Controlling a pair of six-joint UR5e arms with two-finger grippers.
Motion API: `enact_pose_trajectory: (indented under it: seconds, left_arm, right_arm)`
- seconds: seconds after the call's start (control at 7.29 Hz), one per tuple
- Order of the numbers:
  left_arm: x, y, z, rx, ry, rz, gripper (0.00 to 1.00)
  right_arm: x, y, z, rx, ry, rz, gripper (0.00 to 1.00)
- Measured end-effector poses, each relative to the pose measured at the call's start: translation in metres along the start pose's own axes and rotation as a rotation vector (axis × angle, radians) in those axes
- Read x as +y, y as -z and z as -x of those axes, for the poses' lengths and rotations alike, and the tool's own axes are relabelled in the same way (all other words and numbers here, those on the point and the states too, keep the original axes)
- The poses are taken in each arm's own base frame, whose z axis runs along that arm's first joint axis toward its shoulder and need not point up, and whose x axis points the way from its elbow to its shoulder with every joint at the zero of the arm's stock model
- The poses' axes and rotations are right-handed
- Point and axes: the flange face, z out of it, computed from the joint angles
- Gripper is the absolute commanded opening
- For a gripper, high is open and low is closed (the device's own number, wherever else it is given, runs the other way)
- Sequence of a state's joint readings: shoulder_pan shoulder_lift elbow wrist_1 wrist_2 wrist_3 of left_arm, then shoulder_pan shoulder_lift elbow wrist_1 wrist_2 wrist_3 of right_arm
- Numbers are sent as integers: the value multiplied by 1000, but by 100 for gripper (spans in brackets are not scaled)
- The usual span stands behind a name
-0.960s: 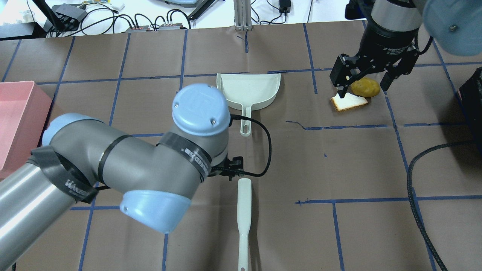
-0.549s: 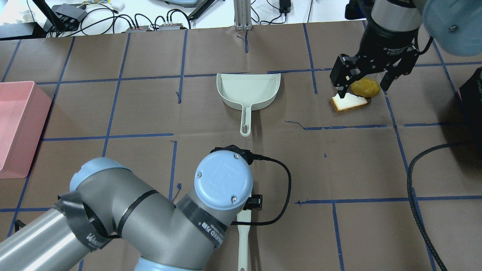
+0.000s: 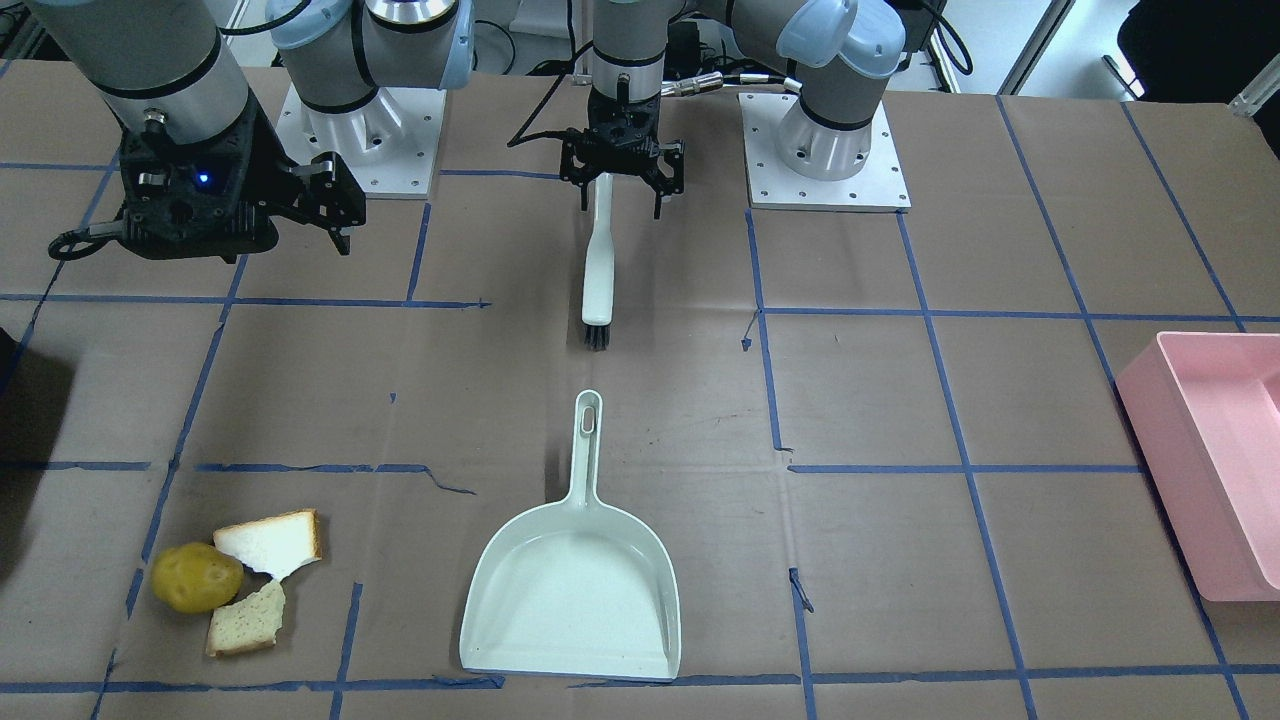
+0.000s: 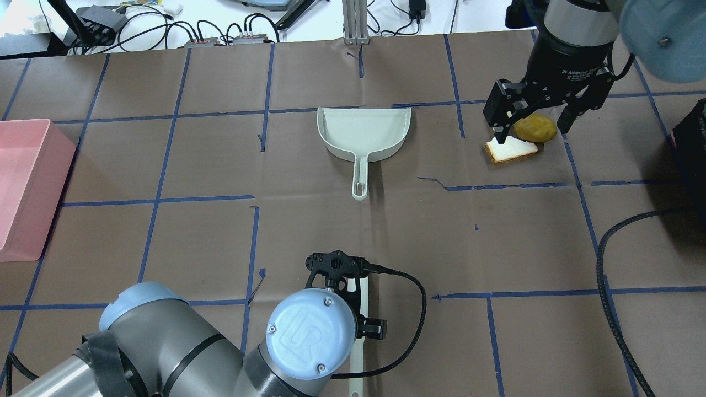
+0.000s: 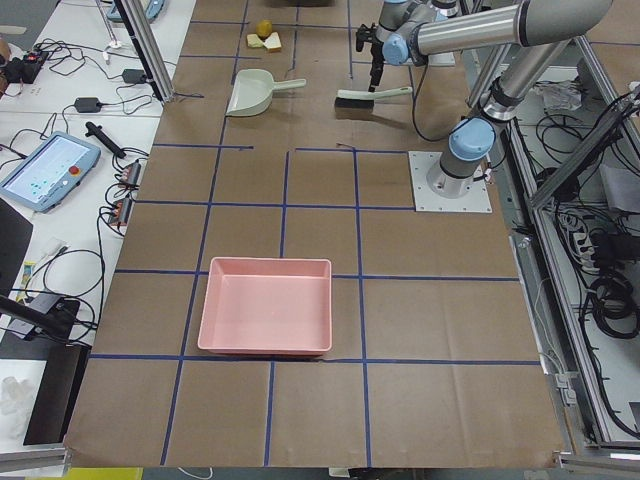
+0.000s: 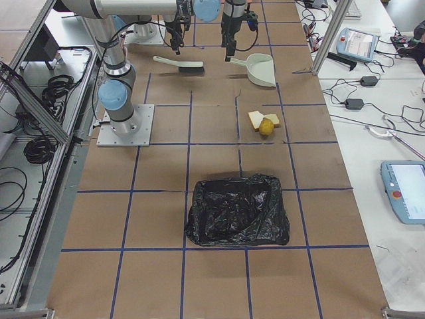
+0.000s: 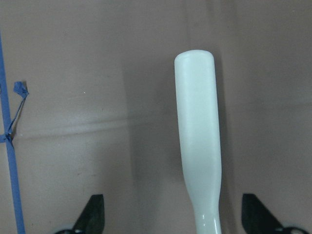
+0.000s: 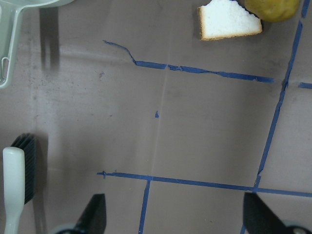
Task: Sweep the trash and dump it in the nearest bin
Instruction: 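Lower the left gripper over the white brush handle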
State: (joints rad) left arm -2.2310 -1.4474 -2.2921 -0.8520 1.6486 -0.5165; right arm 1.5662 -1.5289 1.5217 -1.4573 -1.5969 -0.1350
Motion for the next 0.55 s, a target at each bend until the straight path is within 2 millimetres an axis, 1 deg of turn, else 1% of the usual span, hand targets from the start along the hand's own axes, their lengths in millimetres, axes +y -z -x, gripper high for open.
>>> enact_pose_trajectory:
  seconds: [0.41,0.55]
  left_arm:
    - [10,-11,-2,12,2,2,99]
    - [17,-14,-5,22,15,14,99]
  right_arm:
    - [0,0,0,0,0,0,100]
    - [0,0,0,0,0,0,100]
